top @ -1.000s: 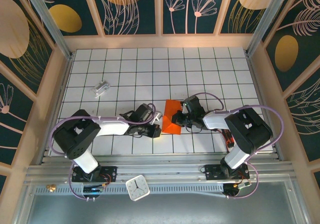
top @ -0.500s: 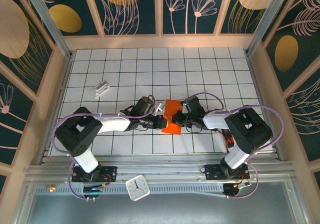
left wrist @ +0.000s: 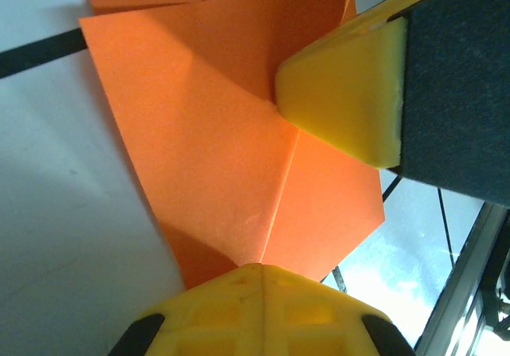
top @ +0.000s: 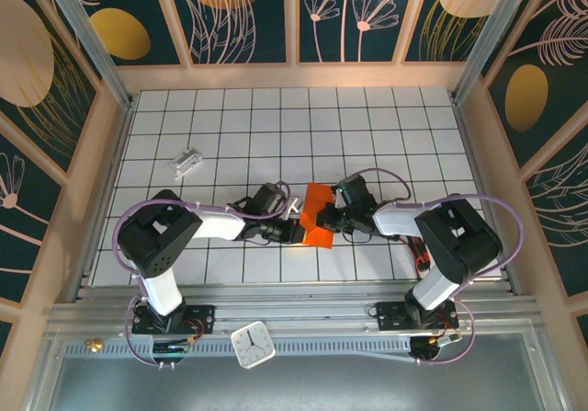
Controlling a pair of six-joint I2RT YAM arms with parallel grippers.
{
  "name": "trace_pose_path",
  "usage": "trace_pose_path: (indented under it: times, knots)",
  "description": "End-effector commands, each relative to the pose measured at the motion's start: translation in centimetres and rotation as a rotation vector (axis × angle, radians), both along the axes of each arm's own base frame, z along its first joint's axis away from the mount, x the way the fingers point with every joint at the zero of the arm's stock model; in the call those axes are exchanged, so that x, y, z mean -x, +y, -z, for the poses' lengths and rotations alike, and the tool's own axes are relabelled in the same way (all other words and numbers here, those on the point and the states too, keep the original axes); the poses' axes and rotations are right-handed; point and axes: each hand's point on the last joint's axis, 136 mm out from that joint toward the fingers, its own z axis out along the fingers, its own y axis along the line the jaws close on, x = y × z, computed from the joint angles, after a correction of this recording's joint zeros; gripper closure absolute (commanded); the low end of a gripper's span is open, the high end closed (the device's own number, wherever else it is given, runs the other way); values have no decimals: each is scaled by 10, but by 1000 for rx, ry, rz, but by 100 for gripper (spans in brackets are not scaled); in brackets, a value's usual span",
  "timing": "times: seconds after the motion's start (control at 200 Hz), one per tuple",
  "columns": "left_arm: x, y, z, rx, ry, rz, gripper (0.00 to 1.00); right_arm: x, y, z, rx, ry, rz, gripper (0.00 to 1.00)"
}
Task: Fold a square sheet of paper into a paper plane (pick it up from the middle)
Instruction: Fold the triangle a second time at the center of the table.
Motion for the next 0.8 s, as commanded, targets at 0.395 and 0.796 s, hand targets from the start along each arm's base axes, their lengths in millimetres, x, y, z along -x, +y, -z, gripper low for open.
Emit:
trace_pose_path:
  times: [0.395, 0.796]
  knots:
    - [19, 34, 49, -195, 75, 19, 100, 30, 29, -9, -95, 23, -67, 99]
    - [26, 47, 60, -272, 89, 46, 100, 19, 3, 22, 40, 91, 11, 100]
